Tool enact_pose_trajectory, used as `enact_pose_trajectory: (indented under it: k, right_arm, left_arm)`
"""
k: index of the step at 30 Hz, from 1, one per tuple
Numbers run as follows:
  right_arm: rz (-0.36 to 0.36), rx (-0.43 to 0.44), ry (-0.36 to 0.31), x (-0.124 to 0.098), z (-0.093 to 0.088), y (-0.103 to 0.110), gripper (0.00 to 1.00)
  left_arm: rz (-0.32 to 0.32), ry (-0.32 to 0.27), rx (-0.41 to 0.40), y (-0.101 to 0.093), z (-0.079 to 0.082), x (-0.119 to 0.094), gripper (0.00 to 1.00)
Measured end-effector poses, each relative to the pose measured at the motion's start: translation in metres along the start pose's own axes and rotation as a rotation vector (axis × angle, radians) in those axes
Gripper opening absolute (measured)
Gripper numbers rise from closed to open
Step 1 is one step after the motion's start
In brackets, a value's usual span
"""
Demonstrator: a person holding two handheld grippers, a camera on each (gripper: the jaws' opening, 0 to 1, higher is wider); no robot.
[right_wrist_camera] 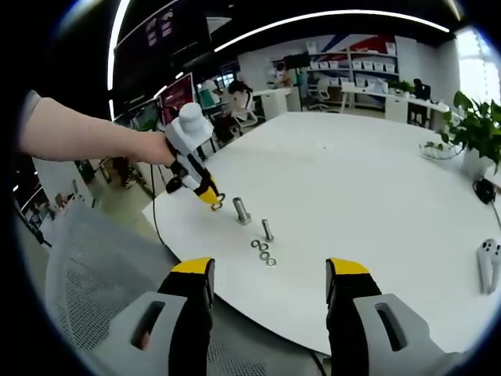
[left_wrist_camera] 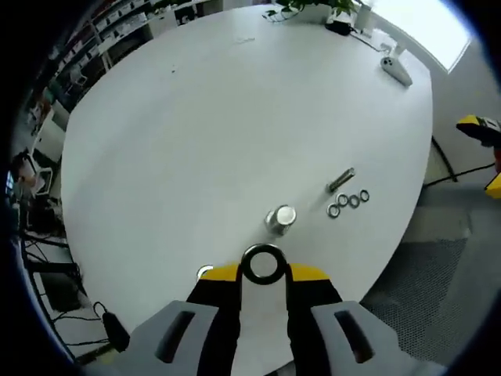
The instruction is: Place the washer onto the threaded stud by aligning its center hole with the stud, sliding it down to the base, and recovering from edge contact or off-axis alignment until the washer reaches the visible bottom stop.
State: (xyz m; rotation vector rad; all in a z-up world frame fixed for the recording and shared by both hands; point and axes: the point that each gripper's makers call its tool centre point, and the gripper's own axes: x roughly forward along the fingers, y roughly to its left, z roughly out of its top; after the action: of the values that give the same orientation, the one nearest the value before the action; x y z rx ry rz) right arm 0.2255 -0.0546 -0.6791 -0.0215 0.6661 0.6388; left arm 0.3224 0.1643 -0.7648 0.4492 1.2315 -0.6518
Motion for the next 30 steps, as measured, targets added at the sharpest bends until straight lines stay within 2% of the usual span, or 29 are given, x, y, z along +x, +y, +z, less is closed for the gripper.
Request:
enact_pose_trajectory:
  k: [11, 30]
  right_arm:
    - [-0.005, 0.013, -0.013, -0.001, 0.002, -0.002, 0.59]
    - [-0.013, 0.023, -0.018, -0.002, 0.002, -0.004, 0.59]
  left_arm:
    - [-0.010, -0.008, 0.068, -0.015, 0.028, 0.006, 0.19]
    - [-0.005, 0.059, 0.124, -0.015, 0.028, 0.031, 0.19]
